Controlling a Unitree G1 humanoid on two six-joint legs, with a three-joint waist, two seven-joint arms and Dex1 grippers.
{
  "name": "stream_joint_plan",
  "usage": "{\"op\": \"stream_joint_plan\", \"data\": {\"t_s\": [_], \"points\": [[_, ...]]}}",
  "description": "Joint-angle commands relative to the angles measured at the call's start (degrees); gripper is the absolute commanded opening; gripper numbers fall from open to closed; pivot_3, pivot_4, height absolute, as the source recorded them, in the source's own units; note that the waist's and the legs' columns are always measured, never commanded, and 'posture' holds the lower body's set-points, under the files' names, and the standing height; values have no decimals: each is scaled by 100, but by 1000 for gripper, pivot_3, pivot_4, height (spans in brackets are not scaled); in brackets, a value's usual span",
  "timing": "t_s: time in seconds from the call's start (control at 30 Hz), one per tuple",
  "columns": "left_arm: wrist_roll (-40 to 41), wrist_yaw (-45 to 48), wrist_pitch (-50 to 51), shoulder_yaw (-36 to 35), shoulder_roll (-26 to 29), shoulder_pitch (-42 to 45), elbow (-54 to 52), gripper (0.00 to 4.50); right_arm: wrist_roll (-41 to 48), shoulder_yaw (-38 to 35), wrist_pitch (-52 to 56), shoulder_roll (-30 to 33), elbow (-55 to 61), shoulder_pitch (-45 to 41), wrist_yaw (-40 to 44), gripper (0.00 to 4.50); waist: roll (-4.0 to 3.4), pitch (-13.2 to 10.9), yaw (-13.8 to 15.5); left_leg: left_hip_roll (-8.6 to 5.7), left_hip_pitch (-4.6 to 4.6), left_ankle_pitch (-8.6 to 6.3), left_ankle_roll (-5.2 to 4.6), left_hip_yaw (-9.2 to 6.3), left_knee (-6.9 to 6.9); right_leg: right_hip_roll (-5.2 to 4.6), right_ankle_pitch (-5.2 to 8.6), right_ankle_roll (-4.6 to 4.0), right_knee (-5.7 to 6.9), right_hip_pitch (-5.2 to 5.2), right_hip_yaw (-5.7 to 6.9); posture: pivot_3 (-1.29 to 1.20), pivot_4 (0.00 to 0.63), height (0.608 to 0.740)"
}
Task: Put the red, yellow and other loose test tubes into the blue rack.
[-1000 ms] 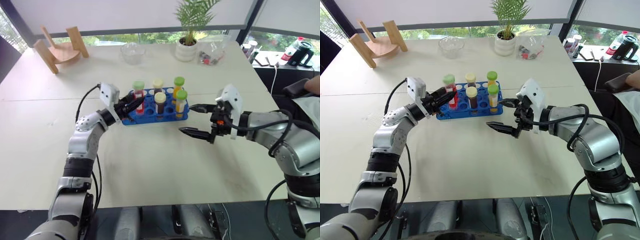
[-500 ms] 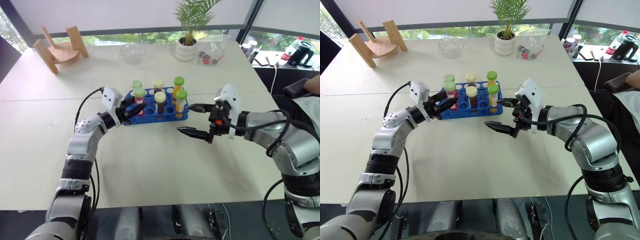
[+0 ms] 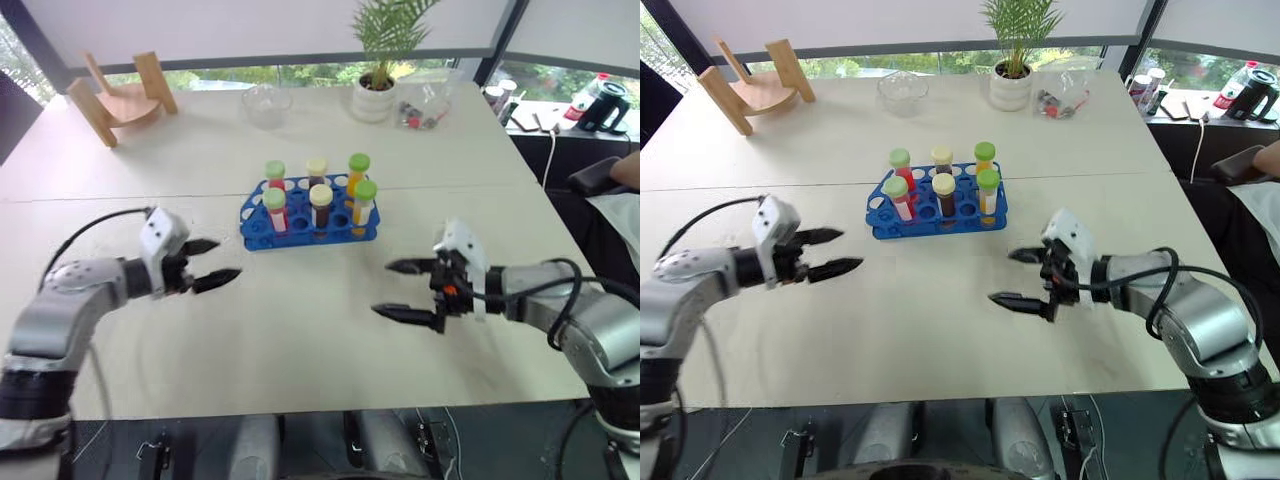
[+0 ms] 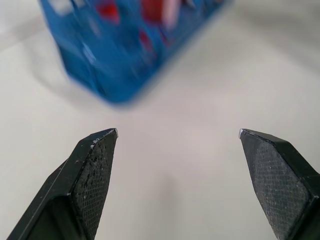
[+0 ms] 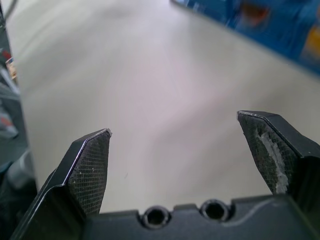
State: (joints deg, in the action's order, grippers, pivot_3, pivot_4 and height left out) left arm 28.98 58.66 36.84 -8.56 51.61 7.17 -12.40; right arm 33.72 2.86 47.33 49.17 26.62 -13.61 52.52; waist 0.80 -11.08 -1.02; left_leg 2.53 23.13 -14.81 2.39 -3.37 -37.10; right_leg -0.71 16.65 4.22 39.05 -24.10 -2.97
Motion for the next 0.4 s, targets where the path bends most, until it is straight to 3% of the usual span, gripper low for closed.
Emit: {"op": "stream_joint_plan", "data": {"t_s": [0.03,0.4], "points": [[125,183,12,-292,223,-307,-385,4009,-118,102,-251,-96,-43,-71,59,4500,1,0,10,0,0,0,0,1,-1,0,0,0,0,0,0,0,150,740],[322,-302,52,-528,-199,-398,-364,4009,-304,361,-340,-353,-254,-338,96,4500,1,0,15,6,5,-1,-1,-1,1,7,1,-1,-1,-6,1,0,150,740]]}}
